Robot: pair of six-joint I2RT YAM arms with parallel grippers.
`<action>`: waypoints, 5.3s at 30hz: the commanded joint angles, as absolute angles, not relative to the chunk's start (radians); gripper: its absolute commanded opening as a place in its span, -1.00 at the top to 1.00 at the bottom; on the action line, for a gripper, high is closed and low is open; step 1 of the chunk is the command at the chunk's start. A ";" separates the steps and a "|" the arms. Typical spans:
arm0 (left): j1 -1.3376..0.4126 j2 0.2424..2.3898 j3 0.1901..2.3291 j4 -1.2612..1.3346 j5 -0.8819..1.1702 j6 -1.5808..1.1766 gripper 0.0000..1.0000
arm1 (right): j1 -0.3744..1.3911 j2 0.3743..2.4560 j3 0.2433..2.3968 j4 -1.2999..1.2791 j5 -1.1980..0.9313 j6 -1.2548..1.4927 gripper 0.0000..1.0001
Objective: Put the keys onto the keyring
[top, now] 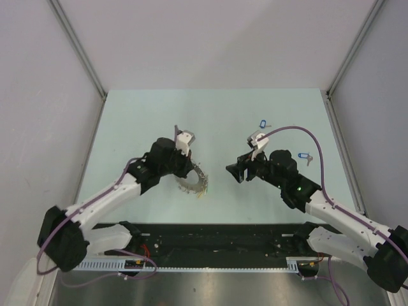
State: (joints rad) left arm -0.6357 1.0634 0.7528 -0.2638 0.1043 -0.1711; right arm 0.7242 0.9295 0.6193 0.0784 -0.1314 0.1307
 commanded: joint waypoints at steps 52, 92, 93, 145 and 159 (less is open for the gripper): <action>-0.660 0.923 0.425 0.210 -0.140 -0.198 -0.89 | 0.811 1.600 0.811 0.166 -0.278 0.307 0.31; -0.660 0.739 0.353 0.252 -0.224 -0.258 -0.90 | 0.775 1.666 0.914 0.190 -0.339 0.189 0.20; -0.661 0.764 0.360 0.250 -0.215 -0.253 -0.90 | 0.767 1.670 0.914 0.190 -0.334 0.172 0.20; -0.661 0.891 0.405 0.245 -0.117 -0.227 -0.91 | 0.750 1.819 1.015 0.133 -0.253 -0.109 0.47; -0.661 0.900 0.407 0.245 -0.110 -0.224 -0.92 | 0.738 1.827 1.015 0.155 -0.252 -0.098 0.35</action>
